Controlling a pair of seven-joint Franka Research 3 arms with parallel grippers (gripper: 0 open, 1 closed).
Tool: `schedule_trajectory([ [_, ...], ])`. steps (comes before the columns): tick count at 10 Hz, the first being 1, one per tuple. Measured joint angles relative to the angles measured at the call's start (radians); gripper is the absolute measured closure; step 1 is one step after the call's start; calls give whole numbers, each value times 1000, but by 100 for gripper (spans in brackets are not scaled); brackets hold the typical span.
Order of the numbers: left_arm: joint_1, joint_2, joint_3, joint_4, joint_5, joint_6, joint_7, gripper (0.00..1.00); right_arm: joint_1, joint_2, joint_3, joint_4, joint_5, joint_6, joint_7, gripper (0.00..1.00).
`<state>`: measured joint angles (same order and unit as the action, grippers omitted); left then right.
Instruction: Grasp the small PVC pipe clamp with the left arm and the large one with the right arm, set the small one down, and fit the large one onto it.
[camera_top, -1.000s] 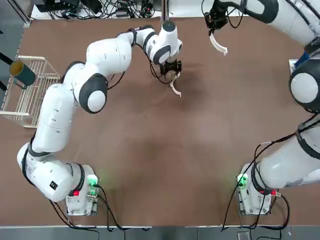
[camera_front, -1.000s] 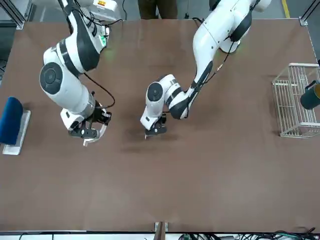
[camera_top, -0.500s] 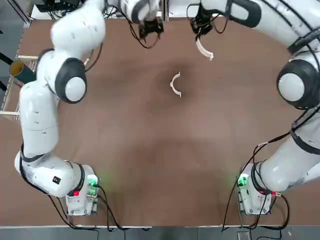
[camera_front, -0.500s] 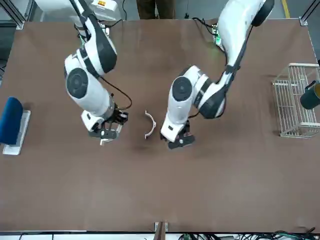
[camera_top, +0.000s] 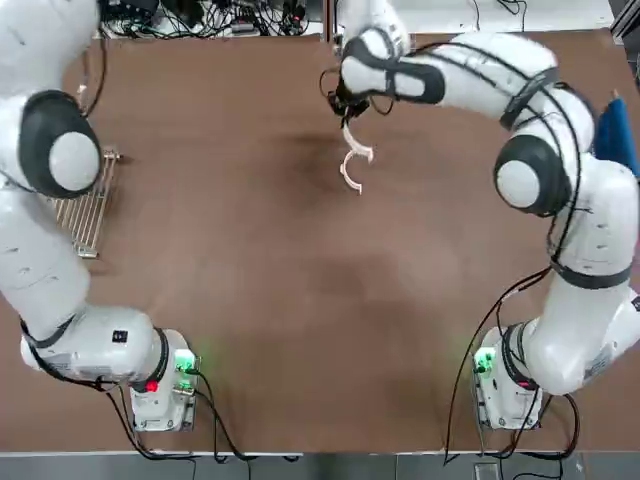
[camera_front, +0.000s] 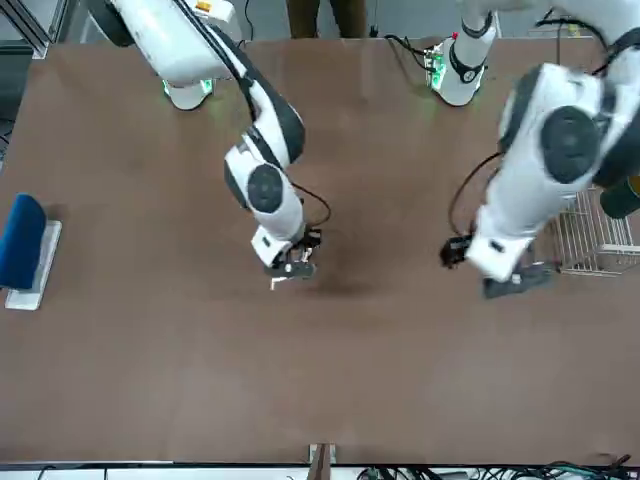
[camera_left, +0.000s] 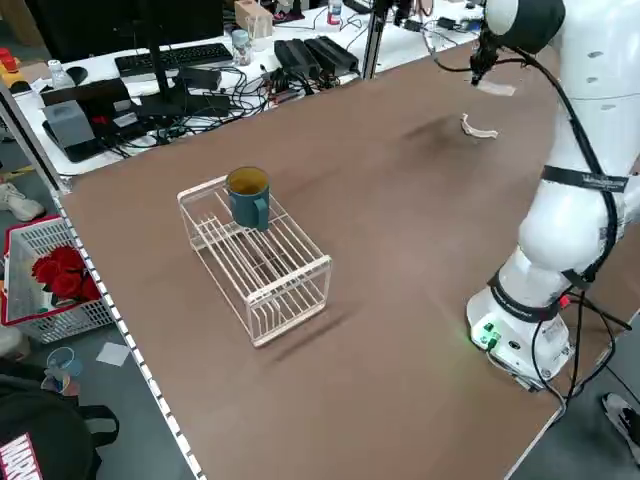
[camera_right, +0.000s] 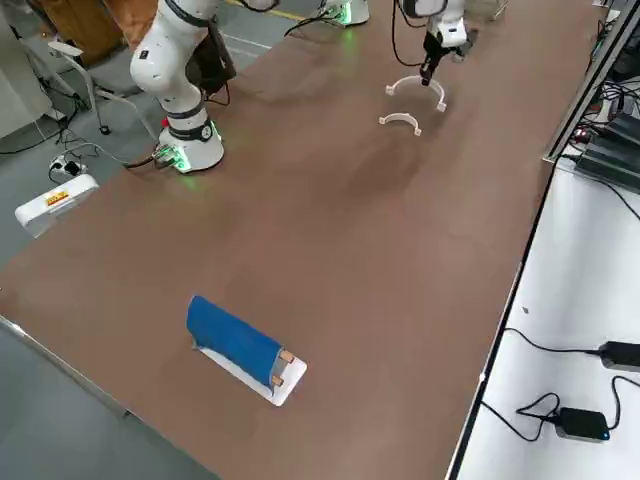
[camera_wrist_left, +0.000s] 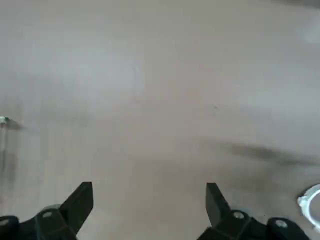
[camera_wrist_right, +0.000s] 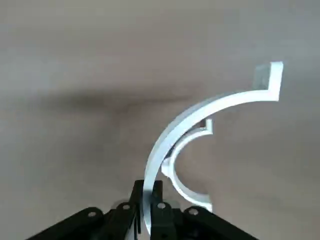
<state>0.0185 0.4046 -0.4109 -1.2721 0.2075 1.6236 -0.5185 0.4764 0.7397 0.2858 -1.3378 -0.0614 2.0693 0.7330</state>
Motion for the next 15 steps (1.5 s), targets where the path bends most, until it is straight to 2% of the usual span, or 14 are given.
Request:
schedule_trajectory([
  [2,66,-49,-19,-42,-36,1,83,0,45,85,-5,8,-46,77,11,91],
  [4,76,-131,-6,-77,-86,0,108,0,60,124,-10,18,-61,89,31,91],
  [7,0,-249,158,-108,-154,-46,233,0,62,130,-13,20,-61,86,93,91],
  [10,-97,-282,278,-118,-164,-91,288,0,76,133,-13,20,-61,82,109,91],
  [15,-101,-286,286,-118,-175,-94,321,0,90,141,-16,11,-77,76,120,91],
])
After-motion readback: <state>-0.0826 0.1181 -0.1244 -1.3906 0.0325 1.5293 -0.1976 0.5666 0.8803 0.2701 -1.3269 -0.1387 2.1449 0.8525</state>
